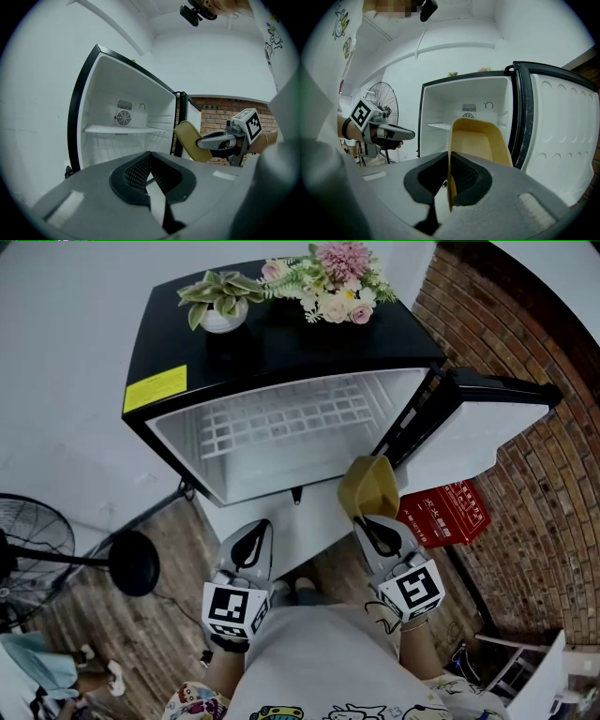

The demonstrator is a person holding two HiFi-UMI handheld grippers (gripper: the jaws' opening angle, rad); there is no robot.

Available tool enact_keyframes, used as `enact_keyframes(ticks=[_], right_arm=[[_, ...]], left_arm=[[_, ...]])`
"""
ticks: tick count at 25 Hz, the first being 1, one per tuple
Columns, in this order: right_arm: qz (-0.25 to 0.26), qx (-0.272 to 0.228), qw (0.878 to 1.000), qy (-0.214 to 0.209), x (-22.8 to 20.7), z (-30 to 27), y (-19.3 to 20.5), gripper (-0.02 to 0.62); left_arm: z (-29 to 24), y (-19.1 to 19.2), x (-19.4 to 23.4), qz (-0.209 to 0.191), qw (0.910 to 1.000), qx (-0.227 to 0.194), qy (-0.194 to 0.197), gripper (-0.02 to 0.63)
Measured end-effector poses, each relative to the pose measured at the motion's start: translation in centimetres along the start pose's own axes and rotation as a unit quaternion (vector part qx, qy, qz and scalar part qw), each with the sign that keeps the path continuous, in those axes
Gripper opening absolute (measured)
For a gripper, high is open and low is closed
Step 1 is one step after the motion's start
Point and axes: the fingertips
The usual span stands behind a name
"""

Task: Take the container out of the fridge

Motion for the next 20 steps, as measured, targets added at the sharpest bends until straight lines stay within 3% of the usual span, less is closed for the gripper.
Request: enact_keyframes(ticks=[20], right_arm=[[0.005,0.001,1.0,0.002,-0.2,-0.1,0.0,0.012]], left_arm=[[0.6,-1.3,1.3,-0.002,0.9997,-0.021,-0.009,-0.002]])
Point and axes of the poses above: the fingertips, and each gripper's own axes: z backward along the fingers, x to its left, y out of its underside, and after that the axes turned 12 degrees about y, right-handed
